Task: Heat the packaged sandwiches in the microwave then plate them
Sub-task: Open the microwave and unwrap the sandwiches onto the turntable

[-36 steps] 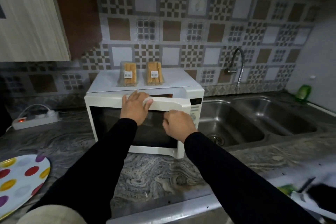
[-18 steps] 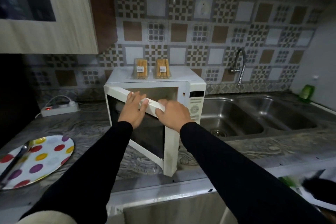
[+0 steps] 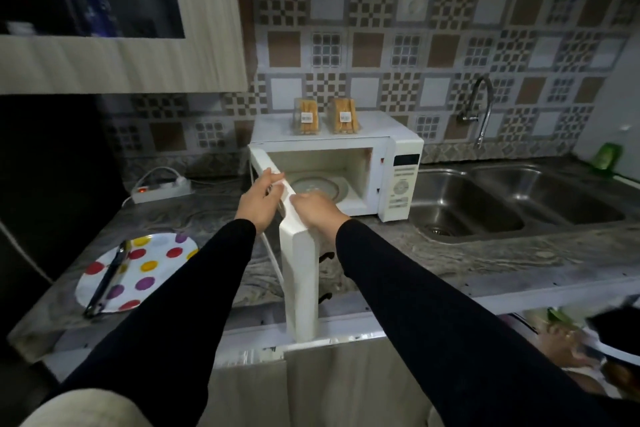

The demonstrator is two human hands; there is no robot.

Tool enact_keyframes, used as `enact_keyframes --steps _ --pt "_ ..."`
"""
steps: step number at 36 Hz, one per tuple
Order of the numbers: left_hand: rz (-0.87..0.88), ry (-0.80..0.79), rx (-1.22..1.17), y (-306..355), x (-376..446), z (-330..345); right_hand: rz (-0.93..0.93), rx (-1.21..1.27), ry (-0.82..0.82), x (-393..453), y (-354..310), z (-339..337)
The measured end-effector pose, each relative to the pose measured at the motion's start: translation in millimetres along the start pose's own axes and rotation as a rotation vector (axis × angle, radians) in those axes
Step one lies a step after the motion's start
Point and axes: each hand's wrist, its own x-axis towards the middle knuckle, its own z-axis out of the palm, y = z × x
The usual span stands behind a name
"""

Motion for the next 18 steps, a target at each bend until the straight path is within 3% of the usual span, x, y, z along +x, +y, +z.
enact_keyframes --steps 18 --pt "-0.131 -0.109 -0.064 -16.6 -19.7 -71.6 0.017 0.092 -0.082 -12.0 -48.9 65.7"
